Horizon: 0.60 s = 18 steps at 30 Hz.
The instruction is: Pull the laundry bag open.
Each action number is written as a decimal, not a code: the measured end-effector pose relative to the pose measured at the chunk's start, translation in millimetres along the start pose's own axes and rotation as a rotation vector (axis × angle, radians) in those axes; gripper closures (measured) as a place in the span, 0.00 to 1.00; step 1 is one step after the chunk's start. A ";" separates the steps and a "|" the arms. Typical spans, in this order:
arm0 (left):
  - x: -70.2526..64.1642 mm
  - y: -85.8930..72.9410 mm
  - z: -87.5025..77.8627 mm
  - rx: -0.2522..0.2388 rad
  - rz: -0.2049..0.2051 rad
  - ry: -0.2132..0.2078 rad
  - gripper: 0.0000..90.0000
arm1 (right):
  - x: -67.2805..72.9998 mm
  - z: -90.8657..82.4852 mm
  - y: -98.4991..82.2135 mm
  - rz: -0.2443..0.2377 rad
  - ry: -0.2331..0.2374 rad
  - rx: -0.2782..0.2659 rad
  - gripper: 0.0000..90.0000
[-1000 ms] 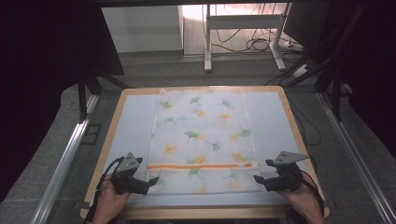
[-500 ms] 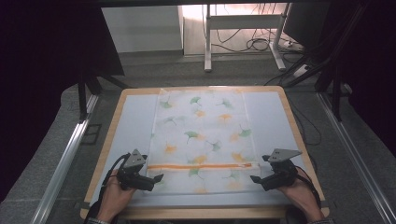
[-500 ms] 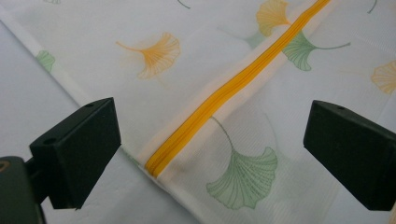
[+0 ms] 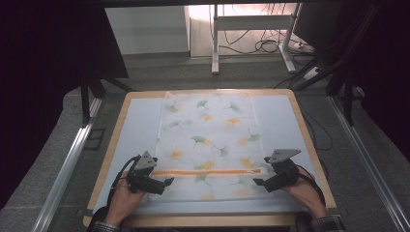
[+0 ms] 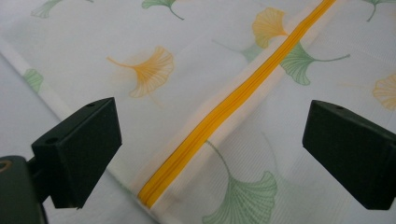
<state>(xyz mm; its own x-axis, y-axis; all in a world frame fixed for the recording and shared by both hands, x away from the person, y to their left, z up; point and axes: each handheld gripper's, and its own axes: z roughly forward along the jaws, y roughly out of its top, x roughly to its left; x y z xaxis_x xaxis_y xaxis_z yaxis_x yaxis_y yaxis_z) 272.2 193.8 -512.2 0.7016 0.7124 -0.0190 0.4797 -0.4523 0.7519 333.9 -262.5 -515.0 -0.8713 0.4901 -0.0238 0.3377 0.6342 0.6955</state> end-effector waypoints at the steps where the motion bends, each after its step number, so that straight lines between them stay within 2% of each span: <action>1: -0.4 0.8 0.8 0.001 0.003 0.001 0.05 | -0.1 1.8 0.6 -0.004 0.004 0.004 0.07; 5: -1.3 3.1 2.7 0.000 0.007 -0.005 0.04 | 0.5 6.3 0.0 -0.013 0.018 0.020 0.07; 8: -2.6 6.3 5.7 0.000 0.013 -0.013 0.04 | 2.2 12.6 -4.3 -0.032 0.026 0.054 0.06; 9: -4.1 9.0 8.5 0.004 0.026 -0.015 0.04 | 4.6 14.3 -4.8 -0.044 0.023 0.050 0.04; 11: -5.1 10.6 10.2 0.004 0.031 -0.018 0.03 | 5.1 14.7 -4.9 -0.041 0.020 0.049 0.04; 14: -6.5 16.5 14.1 -0.004 0.032 -0.051 0.03 | 6.1 15.2 -7.1 -0.033 0.013 0.032 0.03; 17: -10.2 23.9 20.2 0.004 0.033 -0.065 0.05 | 6.8 15.3 -7.7 -0.028 0.010 0.027 0.03; 18: -14.9 28.8 25.1 0.017 0.052 -0.071 0.05 | 7.2 15.5 -8.0 -0.026 0.008 0.024 0.03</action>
<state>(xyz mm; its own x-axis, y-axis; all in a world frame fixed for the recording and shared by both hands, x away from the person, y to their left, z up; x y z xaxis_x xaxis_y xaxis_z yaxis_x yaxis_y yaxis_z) 288.8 156.6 -506.8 0.7610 0.6482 -0.0269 0.4497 -0.4972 0.7420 330.4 -254.8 -531.9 -0.8825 0.4690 -0.0360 0.3234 0.6605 0.6776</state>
